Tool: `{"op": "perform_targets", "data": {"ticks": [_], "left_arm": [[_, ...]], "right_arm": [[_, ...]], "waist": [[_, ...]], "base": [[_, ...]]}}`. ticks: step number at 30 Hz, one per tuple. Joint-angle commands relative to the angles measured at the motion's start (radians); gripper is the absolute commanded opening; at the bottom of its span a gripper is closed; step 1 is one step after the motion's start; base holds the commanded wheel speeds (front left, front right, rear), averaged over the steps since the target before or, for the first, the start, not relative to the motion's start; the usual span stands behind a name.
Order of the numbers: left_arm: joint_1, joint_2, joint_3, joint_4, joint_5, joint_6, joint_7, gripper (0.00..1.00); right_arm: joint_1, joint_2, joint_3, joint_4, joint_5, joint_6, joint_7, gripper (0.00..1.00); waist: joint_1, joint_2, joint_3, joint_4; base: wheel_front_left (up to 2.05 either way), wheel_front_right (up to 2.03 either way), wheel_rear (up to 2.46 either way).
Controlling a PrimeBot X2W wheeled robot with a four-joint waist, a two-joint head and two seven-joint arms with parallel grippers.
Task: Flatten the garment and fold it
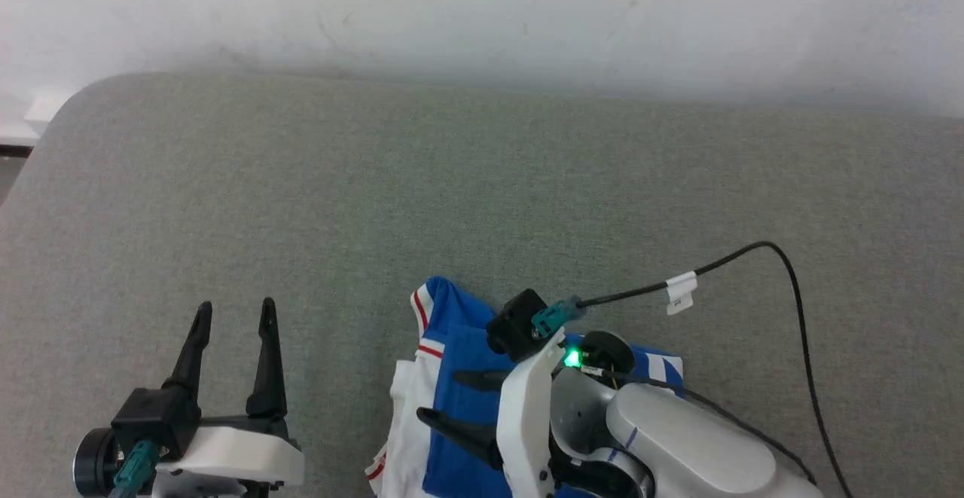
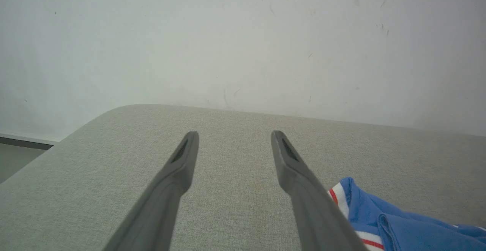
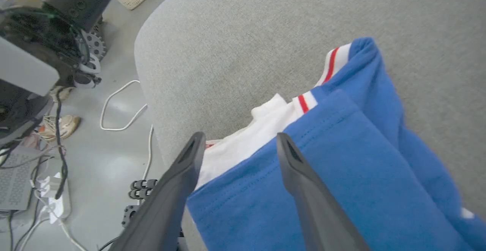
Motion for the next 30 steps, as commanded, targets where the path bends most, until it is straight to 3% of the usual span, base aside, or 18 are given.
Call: {"op": "perform_targets", "data": {"ticks": [1, 3, 6, 9, 14, 23, 30], "left_arm": [[-0.007, -0.006, 0.005, 0.004, 0.009, -0.005, -0.005, 1.00], [-0.001, -0.009, 0.011, 0.007, 0.012, -0.007, -0.005, 1.00], [0.009, -0.014, 0.019, 0.007, 0.016, -0.008, -0.005, 1.00], [0.025, -0.018, 0.028, 0.007, 0.019, -0.009, -0.005, 1.00], [0.047, -0.021, 0.041, 0.005, 0.022, -0.012, -0.005, 1.00], [0.076, -0.019, 0.054, 0.007, 0.023, -0.022, -0.005, 1.00], [0.090, -0.017, 0.060, 0.016, 0.023, -0.025, -0.005, 1.00]], "right_arm": [[-0.027, -0.020, 0.030, -0.016, -0.024, 0.000, -0.029, 1.00], [-0.053, -0.056, 0.075, -0.046, -0.068, 0.000, -0.093, 1.00], [-0.057, -0.110, 0.061, -0.067, -0.151, 0.000, -0.231, 1.00], [-0.005, -0.148, -0.039, -0.071, -0.233, 0.000, -0.362, 1.00], [0.155, -0.178, -0.308, -0.098, -0.376, 0.000, -0.491, 1.00], [0.464, -0.121, -0.756, -0.326, -0.578, 0.000, -0.509, 1.00], [0.642, -0.012, -1.013, -0.486, -0.601, 0.000, -0.419, 1.00]], "waist": [[-0.0001, 0.0000, -0.015, -0.018], [-0.0001, 0.0000, -0.026, -0.030], [-0.0001, 0.0000, -0.042, -0.050], [-0.0001, 0.0000, -0.057, -0.075], [-0.0001, 0.0000, -0.080, -0.115], [-0.0001, 0.0000, -0.101, -0.173], [-0.0001, 0.0000, -0.110, -0.190]], "base": [[0.00, 0.00, 0.00], [0.00, 0.00, 0.00], [0.00, 0.00, 0.00], [0.00, 0.00, 0.00], [0.00, 0.00, 0.00], [0.00, 0.00, 0.00], [0.00, 0.00, 0.00]]}}
